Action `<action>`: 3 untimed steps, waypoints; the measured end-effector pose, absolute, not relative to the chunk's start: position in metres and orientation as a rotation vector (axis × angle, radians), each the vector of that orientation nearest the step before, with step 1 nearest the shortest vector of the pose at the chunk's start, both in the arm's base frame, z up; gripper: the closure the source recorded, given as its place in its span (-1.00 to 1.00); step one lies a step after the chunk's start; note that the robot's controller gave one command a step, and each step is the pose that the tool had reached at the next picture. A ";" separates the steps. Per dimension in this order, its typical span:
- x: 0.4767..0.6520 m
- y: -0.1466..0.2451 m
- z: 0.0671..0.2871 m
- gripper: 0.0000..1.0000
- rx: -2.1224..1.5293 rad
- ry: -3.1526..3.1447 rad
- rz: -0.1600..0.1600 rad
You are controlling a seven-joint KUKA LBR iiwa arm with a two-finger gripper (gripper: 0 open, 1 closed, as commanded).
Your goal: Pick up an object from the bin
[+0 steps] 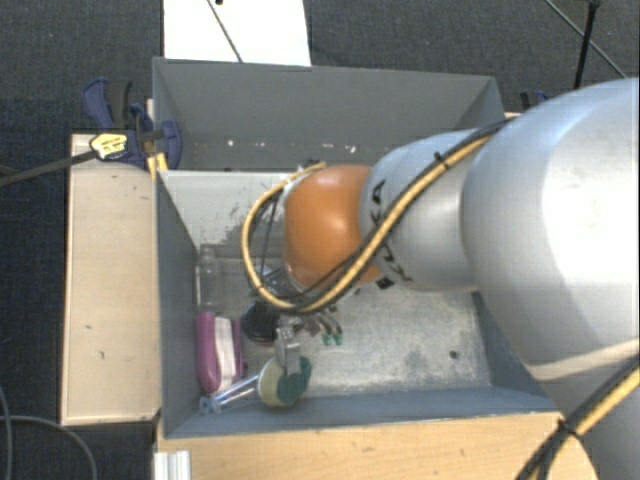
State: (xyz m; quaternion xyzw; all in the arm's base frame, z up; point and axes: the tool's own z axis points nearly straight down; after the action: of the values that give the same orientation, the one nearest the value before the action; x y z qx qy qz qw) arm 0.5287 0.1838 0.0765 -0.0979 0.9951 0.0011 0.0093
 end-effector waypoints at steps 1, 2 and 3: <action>0.531 0.185 0.080 1.00 -0.294 3.103 0.010; 0.551 0.180 0.190 1.00 -0.248 3.120 0.005; 0.549 0.180 0.184 -1.00 -0.249 3.129 0.002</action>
Offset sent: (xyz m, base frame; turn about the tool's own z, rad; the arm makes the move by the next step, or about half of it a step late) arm 0.0000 0.0000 0.0000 0.0000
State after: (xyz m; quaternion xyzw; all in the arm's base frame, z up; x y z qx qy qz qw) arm 0.5491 0.1800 0.1844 -0.0792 0.9969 0.0007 0.0014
